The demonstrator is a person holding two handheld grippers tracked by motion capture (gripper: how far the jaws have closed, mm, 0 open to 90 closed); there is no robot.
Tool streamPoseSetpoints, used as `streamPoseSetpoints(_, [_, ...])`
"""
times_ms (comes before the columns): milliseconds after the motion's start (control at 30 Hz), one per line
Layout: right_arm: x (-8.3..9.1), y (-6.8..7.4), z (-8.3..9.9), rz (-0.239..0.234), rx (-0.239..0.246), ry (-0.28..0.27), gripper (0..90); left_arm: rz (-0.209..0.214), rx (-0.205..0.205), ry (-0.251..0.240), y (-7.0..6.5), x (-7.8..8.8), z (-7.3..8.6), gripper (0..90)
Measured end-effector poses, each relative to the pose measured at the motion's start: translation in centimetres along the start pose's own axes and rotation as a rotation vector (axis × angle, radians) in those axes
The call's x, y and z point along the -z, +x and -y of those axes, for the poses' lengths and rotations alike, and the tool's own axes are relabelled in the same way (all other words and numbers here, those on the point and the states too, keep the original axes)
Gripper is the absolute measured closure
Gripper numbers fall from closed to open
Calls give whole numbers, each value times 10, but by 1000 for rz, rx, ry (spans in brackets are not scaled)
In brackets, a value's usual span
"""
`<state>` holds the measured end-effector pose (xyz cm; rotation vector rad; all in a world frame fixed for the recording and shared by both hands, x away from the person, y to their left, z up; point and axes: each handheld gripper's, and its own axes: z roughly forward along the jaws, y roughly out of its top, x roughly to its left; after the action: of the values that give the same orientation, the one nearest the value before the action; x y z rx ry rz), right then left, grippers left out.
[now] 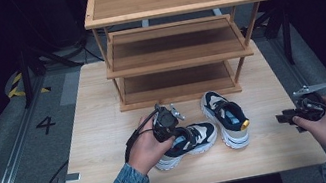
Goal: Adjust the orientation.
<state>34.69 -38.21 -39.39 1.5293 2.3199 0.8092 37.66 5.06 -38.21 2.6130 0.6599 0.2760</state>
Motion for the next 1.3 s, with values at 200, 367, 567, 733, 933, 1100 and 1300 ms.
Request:
streamPoseSetpoints(200, [0,-1,-3,2,-5,0,634,-31,100,-62,13,14,12,769])
streamPoseSetpoints(367, [-3,2,-6,-6,1,-1,634,-91,227,-55,30,19,26,766])
streamPoseSetpoints(567, [-7,4,-7,-11,9,11,633,-117,288,-53,42,7,34,751])
streamPoseSetpoints(733, [-6,6,-8,-13,12,7,632,-101,307,-100,45,14,36,543])
streamPoseSetpoints(933, [-7,6,-11,-17,17,4,631,-99,335,-139,49,38,46,494])
streamPoseSetpoints(1100, [-10,8,-17,-26,27,2,631,-158,383,-63,56,46,63,521])
streamPoseSetpoints(1300, [-14,12,-27,-37,44,-5,628,-151,384,58,60,39,80,545])
